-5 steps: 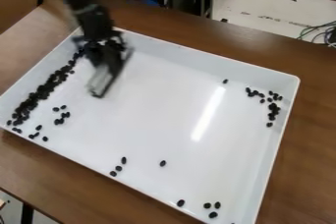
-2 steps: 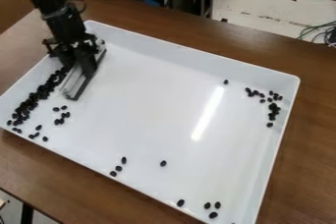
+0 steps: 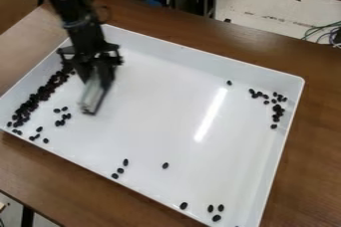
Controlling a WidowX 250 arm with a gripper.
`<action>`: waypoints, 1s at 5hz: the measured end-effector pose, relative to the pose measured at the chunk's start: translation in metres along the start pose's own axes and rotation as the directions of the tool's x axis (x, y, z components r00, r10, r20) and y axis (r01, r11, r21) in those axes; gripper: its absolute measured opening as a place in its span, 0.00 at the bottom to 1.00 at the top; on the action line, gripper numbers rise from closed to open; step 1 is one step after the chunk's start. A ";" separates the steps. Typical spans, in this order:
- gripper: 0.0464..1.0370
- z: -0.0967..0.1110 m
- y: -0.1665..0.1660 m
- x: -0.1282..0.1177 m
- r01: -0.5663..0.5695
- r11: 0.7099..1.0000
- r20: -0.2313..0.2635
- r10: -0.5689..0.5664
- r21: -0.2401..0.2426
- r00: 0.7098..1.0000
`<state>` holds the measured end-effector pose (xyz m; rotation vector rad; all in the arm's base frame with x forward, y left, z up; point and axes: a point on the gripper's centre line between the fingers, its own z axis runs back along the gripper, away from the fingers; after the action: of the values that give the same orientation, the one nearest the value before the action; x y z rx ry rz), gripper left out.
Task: Sweep into pile
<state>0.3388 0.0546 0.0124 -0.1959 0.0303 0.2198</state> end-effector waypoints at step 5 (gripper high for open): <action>0.30 -0.045 -0.169 -0.099 0.166 0.982 -0.001 -0.167 -0.093 0.986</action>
<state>0.2790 -0.1369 0.0057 -0.2907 0.0124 0.0530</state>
